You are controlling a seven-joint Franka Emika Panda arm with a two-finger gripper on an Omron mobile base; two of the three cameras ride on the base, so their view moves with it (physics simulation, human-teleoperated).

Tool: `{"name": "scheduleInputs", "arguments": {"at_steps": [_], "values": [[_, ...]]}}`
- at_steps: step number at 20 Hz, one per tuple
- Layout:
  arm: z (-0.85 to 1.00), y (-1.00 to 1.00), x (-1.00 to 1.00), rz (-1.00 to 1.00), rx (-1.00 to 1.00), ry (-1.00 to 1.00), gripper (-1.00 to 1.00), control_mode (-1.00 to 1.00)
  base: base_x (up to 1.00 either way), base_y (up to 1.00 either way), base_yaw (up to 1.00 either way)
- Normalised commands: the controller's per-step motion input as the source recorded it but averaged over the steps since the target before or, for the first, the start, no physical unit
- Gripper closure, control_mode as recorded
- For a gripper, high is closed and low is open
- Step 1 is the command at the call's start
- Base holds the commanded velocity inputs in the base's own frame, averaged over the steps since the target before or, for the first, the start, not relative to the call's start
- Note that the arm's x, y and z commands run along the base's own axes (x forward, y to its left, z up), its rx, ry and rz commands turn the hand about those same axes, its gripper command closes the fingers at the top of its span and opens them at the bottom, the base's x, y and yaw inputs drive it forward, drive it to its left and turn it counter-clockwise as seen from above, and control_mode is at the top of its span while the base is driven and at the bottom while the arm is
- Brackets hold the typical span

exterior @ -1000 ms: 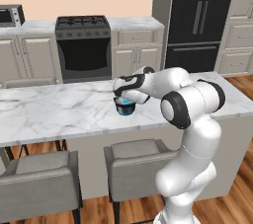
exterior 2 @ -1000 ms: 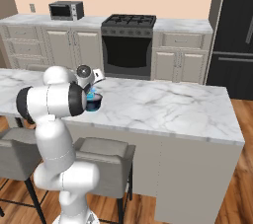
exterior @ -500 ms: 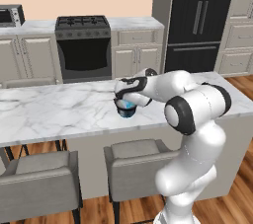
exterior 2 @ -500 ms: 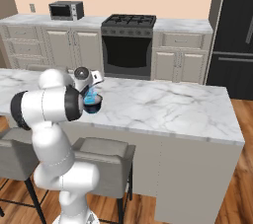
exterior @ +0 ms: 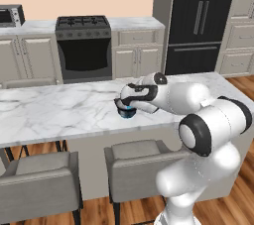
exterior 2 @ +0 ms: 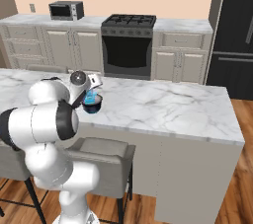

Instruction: Stack the yogurt containers by placing the smaller containers on top of the larger containers.

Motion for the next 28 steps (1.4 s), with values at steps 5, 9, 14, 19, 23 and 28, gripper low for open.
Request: {"name": "scheduleInputs", "arguments": {"at_steps": [5,9,14,19,23,28], "values": [[0.56,-0.15,-0.96,0.0,0.03,-0.01,-1.0,-1.0,0.0,0.0,0.0],[0.74,-0.42,-0.93,-0.03,0.04,0.0,-1.0,-1.0,0.0,0.0,0.0],[0.67,-0.49,-0.88,-0.06,0.05,0.07,-1.0,-1.0,0.0,0.0,0.0],[0.62,-0.49,-0.91,-0.08,0.05,0.13,-1.0,-1.0,0.0,0.0,0.0],[0.62,-0.4,-0.99,-0.13,0.02,0.17,-1.0,-1.0,0.0,0.0,0.0],[0.59,-0.24,-1.0,-0.16,0.0,0.15,-1.0,-1.0,0.0,0.0,0.0]]}}
